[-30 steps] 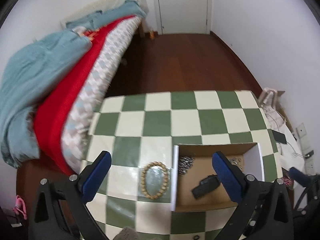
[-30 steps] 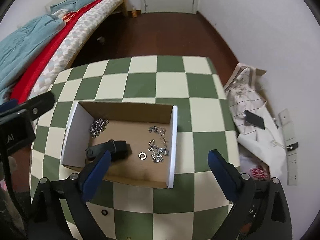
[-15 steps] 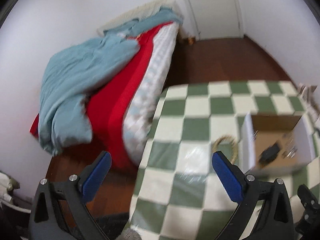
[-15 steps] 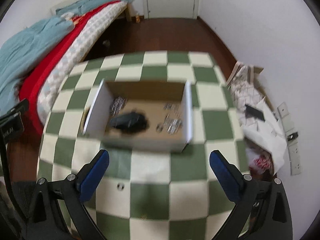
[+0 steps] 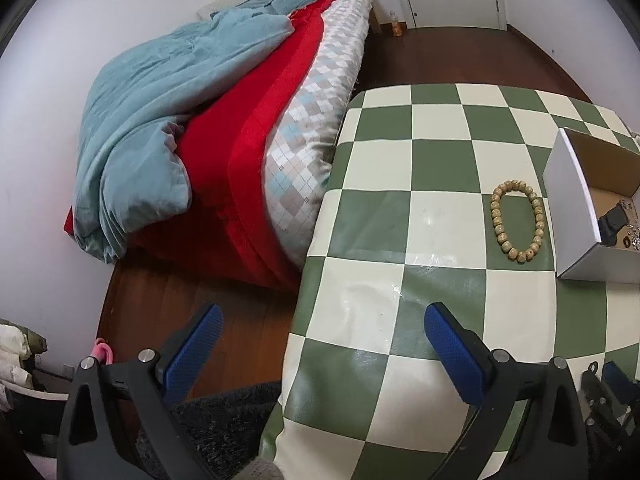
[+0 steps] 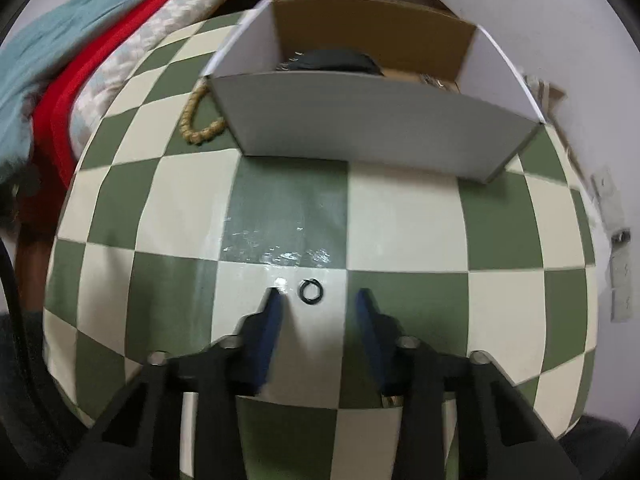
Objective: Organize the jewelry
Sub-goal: 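Move the left gripper to the wooden bead bracelet beside the box, then grasp the wooden bead bracelet with the left gripper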
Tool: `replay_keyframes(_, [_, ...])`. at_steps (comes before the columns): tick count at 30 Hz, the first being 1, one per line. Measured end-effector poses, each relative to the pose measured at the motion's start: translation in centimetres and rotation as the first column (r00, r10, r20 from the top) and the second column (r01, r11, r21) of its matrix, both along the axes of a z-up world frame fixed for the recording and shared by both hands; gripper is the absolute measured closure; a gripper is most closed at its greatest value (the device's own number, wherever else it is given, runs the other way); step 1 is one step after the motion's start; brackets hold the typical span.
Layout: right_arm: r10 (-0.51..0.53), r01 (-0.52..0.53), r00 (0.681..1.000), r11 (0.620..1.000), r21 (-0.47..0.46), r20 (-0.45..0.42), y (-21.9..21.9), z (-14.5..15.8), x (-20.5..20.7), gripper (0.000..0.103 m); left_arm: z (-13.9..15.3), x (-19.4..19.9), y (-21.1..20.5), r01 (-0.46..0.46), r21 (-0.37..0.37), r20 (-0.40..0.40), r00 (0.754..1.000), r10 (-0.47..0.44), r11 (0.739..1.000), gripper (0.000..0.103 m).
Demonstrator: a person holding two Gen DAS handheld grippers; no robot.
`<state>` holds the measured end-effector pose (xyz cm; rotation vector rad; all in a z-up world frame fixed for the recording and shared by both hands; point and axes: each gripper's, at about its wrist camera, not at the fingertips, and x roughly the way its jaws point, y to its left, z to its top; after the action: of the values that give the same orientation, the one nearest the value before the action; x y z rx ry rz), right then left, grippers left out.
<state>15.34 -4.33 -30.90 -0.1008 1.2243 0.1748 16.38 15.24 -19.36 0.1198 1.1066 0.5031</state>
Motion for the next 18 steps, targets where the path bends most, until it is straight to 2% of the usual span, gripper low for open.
replay_keyframes(1, [0.005,-0.005,1.0,1.0,-0.006,0.006,0.2,-0.1,-0.1,0.088,-0.1,0.1,0.0,-0.001,-0.006,-0.004,1.0,0.001,1.0,0.0])
replay_keyframes(2, [0.013,-0.013,1.0,1.0,-0.016,0.017,0.4,-0.2,-0.3,0.091,-0.2,0.3,0.0,-0.001,-0.014,-0.005,1.0,0.001,1.0,0.0])
replay_keyframes(6, [0.023,-0.023,0.999,1.0,-0.012,0.034,0.5,-0.5,-0.6,0.092,-0.3,1.2,-0.5,0.001,-0.042,-0.001,1.0,-0.001,0.999,0.0])
replay_keyframes(10, [-0.009,0.008,1.0,1.0,0.014,0.029,-0.7,-0.3,-0.3,0.092,-0.4,2.6,-1.4,0.021,-0.088,-0.01,1.0,-0.022,0.996,0.0])
replay_keyframes(16, [-0.093,0.091,0.995,0.994,0.053,0.047,-4.2,1.6,1.5,0.092,-1.7,6.6,-2.8,0.036,-0.229,-0.051,0.998,-0.049,0.973,0.001])
replay_keyframes(18, [-0.128,0.124,0.99,0.99,0.065,0.051,-5.7,2.2,2.2,0.092,-2.5,8.2,-3.4,0.037,-0.251,-0.07,0.996,-0.056,0.967,0.001])
